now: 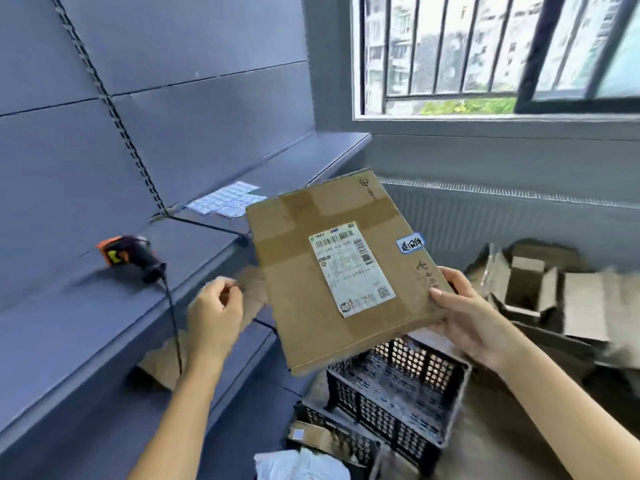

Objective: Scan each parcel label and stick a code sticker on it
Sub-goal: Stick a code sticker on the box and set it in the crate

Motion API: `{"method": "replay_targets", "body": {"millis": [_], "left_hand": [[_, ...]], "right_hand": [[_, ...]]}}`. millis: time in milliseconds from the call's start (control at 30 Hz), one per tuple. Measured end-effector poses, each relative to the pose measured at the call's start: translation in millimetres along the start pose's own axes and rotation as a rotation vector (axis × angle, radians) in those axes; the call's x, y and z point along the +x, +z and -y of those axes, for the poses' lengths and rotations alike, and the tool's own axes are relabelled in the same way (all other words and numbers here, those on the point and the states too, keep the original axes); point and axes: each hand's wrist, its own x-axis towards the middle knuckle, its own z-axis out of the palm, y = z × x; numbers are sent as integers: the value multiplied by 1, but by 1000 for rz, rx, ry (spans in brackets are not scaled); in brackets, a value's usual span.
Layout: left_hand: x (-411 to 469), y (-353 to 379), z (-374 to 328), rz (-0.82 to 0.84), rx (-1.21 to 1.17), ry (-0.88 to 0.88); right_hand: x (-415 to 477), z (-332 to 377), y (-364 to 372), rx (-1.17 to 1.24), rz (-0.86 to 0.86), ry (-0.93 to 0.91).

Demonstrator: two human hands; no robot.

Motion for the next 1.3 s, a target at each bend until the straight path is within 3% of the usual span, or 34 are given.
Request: {"method": "replay_targets", "body": {"millis": [267,667,833,967,1067,1167,1300], "left_hand": [[-16,108,-72,307,-158,68],[-9,204,-96,540,-151,172],[-16,246,-98,633,-164,59],[-10,290,-110,597,-209,-37],[-15,324,-134,621,-451,-267],[-23,359,-146,780,-687,-576],[-33,400,-128,868,-732,-729]], "right_hand": [[-35,7,-84,81,-338,-131],[-29,4,-149,123,-576,-162],[-10,9,-178,201,-590,-149],[18,28,-217,158,-532,-117],[43,43,-250,138,-477,-88],[65,47,-277,92,-424,-44],[98,30,-309,97,-410,56]]}}
